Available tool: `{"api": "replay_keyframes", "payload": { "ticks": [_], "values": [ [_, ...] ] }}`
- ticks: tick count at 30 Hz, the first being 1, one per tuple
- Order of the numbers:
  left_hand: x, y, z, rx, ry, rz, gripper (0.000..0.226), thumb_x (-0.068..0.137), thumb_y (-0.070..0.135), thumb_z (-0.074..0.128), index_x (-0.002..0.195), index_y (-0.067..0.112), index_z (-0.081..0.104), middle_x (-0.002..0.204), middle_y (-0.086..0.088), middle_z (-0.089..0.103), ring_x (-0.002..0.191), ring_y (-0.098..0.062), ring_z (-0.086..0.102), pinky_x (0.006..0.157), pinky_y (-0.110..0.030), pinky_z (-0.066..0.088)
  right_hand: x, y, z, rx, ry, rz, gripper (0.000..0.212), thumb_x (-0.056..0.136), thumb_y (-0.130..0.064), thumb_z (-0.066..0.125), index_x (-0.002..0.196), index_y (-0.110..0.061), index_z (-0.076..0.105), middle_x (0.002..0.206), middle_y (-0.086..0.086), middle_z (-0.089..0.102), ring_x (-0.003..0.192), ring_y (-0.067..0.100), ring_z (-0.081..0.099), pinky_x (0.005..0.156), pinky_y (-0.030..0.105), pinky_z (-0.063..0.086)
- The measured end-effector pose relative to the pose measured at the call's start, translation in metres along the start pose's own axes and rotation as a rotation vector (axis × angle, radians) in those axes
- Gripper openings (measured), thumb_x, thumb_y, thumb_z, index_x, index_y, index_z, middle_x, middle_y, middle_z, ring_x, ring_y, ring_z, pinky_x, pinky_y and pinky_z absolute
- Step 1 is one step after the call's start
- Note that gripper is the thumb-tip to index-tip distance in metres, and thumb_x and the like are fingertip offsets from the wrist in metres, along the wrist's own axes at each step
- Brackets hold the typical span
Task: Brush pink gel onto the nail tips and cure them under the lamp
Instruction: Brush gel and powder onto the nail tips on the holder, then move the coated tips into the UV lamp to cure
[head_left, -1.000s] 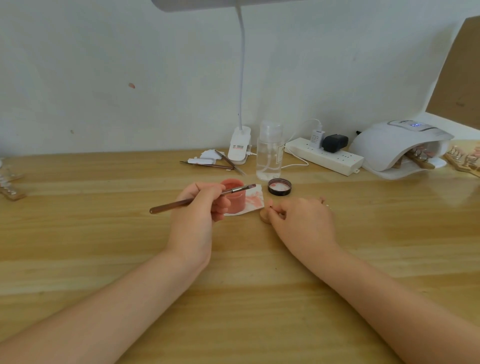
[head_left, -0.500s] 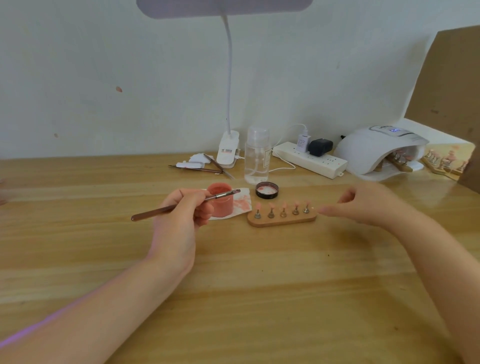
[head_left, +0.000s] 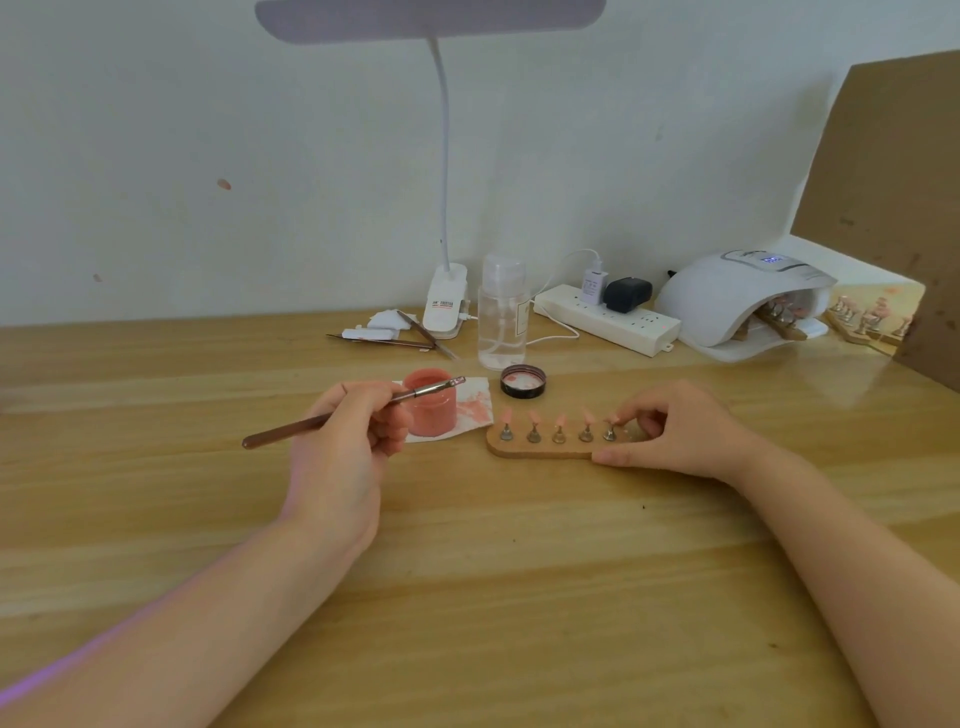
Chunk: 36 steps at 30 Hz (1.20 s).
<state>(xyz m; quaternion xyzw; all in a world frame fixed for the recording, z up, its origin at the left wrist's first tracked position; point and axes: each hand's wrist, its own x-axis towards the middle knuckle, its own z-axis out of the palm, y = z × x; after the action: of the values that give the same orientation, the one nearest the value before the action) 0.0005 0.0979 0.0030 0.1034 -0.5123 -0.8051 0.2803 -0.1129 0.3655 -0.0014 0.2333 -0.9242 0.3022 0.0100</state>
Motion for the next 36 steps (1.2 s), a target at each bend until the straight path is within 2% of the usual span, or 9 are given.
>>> {"api": "replay_keyframes", "payload": {
  "ticks": [6, 9, 16, 20, 26, 28, 30, 32, 36],
  "values": [
    [-0.001, -0.002, 0.019, -0.019, -0.052, -0.056, 0.031, 0.088, 0.002, 0.051, 0.065, 0.009, 0.07, 0.057, -0.004, 0.059, 0.048, -0.008, 0.051, 0.051, -0.021, 0.044, -0.003, 0.001, -0.025, 0.013, 0.152, -0.01, 0.031, 0.055, -0.039, 0.087, 0.064, -0.019, 0.066, 0.039, -0.015, 0.037, 0.042, 0.0, 0.036, 0.045, 0.013, 0.029],
    [0.001, -0.004, 0.041, 0.008, -0.071, -0.095, 0.01, 0.086, 0.004, 0.054, 0.079, 0.0, 0.06, 0.054, -0.002, 0.055, 0.05, -0.012, 0.049, 0.059, -0.027, 0.042, -0.005, 0.015, -0.043, -0.048, 0.257, 0.04, 0.03, 0.057, -0.038, 0.087, 0.062, -0.022, 0.063, 0.041, -0.014, 0.039, 0.042, 0.002, 0.038, 0.047, 0.016, 0.029],
    [-0.003, -0.038, 0.128, -0.024, -0.158, -0.251, 0.012, 0.087, 0.01, 0.056, 0.076, 0.009, 0.06, 0.048, 0.004, 0.056, 0.046, -0.008, 0.049, 0.047, -0.018, 0.04, -0.009, 0.068, -0.051, 0.002, 0.376, 0.309, 0.048, 0.056, -0.049, 0.084, 0.085, -0.014, 0.069, 0.065, -0.005, 0.058, 0.059, 0.005, 0.05, 0.052, 0.018, 0.034],
    [-0.003, -0.058, 0.169, -0.07, -0.199, -0.368, 0.013, 0.087, 0.011, 0.056, 0.075, 0.011, 0.06, 0.048, 0.006, 0.058, 0.043, -0.004, 0.051, 0.051, -0.02, 0.041, 0.001, 0.083, -0.051, -0.037, 0.302, 0.366, 0.055, 0.057, -0.055, 0.082, 0.091, -0.014, 0.072, 0.072, -0.006, 0.063, 0.068, 0.005, 0.055, 0.055, 0.021, 0.037],
    [0.001, -0.082, 0.189, -0.105, -0.183, -0.373, 0.013, 0.087, 0.011, 0.056, 0.075, 0.011, 0.058, 0.05, 0.004, 0.06, 0.044, -0.006, 0.051, 0.054, -0.022, 0.041, 0.005, 0.098, -0.078, -0.17, 0.025, 0.249, 0.079, 0.047, -0.071, 0.069, 0.112, -0.027, 0.068, 0.059, -0.014, 0.051, 0.055, -0.002, 0.048, 0.052, 0.011, 0.035],
    [0.004, -0.089, 0.189, -0.108, -0.188, -0.357, 0.013, 0.086, 0.009, 0.057, 0.073, 0.01, 0.059, 0.05, 0.003, 0.059, 0.046, -0.007, 0.051, 0.054, -0.022, 0.042, 0.006, 0.11, -0.095, -0.097, -0.012, 0.279, 0.076, 0.042, -0.075, 0.068, 0.105, -0.033, 0.07, 0.065, -0.01, 0.059, 0.058, -0.002, 0.053, 0.058, 0.012, 0.036],
    [0.007, -0.093, 0.188, -0.115, -0.192, -0.345, 0.014, 0.086, 0.008, 0.058, 0.072, 0.009, 0.06, 0.049, 0.003, 0.058, 0.046, -0.007, 0.052, 0.054, -0.022, 0.042, 0.011, 0.123, -0.109, -0.036, -0.006, 0.32, 0.056, 0.049, -0.078, 0.065, 0.081, -0.032, 0.073, 0.067, -0.003, 0.067, 0.057, 0.0, 0.057, 0.061, 0.02, 0.043],
    [0.012, -0.097, 0.187, -0.135, -0.186, -0.334, 0.017, 0.087, 0.005, 0.057, 0.07, 0.009, 0.06, 0.049, 0.003, 0.057, 0.047, -0.006, 0.053, 0.056, -0.023, 0.042, 0.023, 0.137, -0.117, -0.031, 0.083, 0.374, 0.056, 0.064, -0.074, 0.062, 0.066, -0.019, 0.068, 0.063, 0.001, 0.067, 0.055, 0.009, 0.056, 0.061, 0.028, 0.045],
    [0.017, -0.102, 0.183, -0.124, -0.164, -0.252, 0.026, 0.088, 0.001, 0.054, 0.065, 0.011, 0.061, 0.05, 0.004, 0.057, 0.05, -0.007, 0.052, 0.06, -0.026, 0.04, 0.055, 0.169, -0.12, -0.033, 0.446, 0.577, 0.055, 0.077, -0.057, 0.062, 0.072, -0.003, 0.062, 0.07, 0.013, 0.065, 0.066, 0.028, 0.061, 0.062, 0.031, 0.04]
  ]
}}
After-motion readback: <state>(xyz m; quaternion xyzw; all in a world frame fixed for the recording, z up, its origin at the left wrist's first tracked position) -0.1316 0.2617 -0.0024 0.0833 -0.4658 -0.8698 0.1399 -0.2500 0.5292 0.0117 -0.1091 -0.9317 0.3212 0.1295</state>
